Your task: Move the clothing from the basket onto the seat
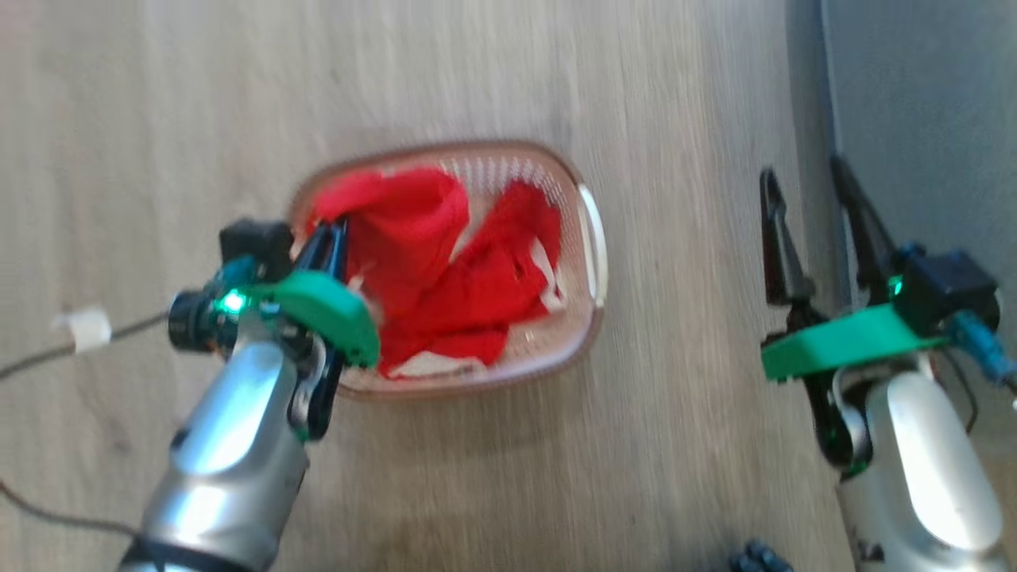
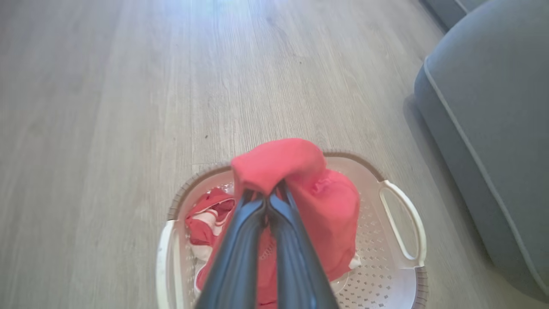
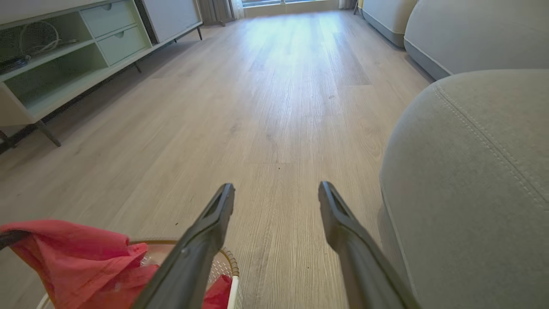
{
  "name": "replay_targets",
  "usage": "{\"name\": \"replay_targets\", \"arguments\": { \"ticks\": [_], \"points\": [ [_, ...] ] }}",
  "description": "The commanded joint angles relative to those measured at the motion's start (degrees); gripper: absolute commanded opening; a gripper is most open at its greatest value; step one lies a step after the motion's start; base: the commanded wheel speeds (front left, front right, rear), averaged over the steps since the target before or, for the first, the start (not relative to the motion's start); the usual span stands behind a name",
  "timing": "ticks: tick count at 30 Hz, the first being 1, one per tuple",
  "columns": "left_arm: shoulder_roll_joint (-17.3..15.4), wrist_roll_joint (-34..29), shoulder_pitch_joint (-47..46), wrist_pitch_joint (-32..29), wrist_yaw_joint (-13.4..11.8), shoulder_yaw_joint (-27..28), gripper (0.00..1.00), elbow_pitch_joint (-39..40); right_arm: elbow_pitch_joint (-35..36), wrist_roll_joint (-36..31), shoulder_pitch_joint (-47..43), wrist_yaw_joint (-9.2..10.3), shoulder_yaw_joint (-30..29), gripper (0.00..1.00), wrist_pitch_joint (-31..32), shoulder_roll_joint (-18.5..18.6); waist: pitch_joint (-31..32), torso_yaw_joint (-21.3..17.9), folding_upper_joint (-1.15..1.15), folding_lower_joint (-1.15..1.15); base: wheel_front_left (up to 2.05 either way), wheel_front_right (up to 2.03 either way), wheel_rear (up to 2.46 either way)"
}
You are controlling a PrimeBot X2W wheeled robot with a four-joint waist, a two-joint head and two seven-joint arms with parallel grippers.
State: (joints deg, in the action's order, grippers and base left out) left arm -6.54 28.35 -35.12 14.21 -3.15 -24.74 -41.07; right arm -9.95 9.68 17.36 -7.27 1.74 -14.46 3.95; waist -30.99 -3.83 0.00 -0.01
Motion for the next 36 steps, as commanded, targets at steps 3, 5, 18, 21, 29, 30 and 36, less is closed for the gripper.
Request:
{"name": "replay_targets", "arguments": {
  "ticks": [3, 5, 18, 21, 29, 30, 36],
  "points": [
    [-1.7, -1.5, 3.9, 0.8, -0.6, 4.2, 0.0, 5.5, 0.6, 0.6, -3.0, -0.22, 1.1, 1.0, -0.5, 0.5, 10.7, 5.0, 0.0, 0.01, 0.0, 0.0, 0.0],
    [-1.8, -2.0, 6.4, 0.8, -0.8, 5.9, 0.0, 7.6, 0.1, 0.9, -4.2, -0.22, 1.4, 1.0, -0.5, 0.5, 13.1, 5.5, 0.0, 0.01, 0.0, 0.0, 0.0],
    [-3.1, -4.4, 16.6, 0.8, -2.0, 12.0, 0.0, 19.1, -1.6, 1.9, -10.0, -0.22, 1.6, 1.0, -0.5, 0.4, 22.6, 6.7, 0.0, 0.01, 0.0, 0.0, 0.0],
    [-3.5, -4.4, 18.5, 0.8, -2.3, 12.6, 0.0, 21.0, -1.8, 1.9, -10.8, -0.22, 1.7, 1.0, -0.5, 0.6, 24.0, 6.8, 0.0, 0.01, 0.0, 0.0, 0.0],
    [-5.1, -3.7, 23.4, -0.3, -3.8, 13.5, 0.0, 24.6, -3.0, 1.9, -13.5, -0.22, 2.5, 1.0, -0.5, 1.1, 29.4, 7.1, 0.0, 0.01, 0.0, 0.0, 0.0],
    [-5.3, -3.7, 23.9, -0.6, -4.1, 13.6, 0.0, 25.1, -3.1, 2.0, -13.7, -0.22, 2.7, 1.0, -0.5, 1.1, 29.8, 7.1, 0.0, 0.01, 0.0, 0.0, 0.0],
    [-5.9, -3.6, 25.6, -1.9, -5.1, 13.7, 0.0, 27.4, -3.3, 2.0, -14.1, -0.22, 3.4, 1.0, -0.5, 1.4, 31.0, 7.2, 0.0, 0.01, 0.0, 0.0, 0.0]
  ]
}}
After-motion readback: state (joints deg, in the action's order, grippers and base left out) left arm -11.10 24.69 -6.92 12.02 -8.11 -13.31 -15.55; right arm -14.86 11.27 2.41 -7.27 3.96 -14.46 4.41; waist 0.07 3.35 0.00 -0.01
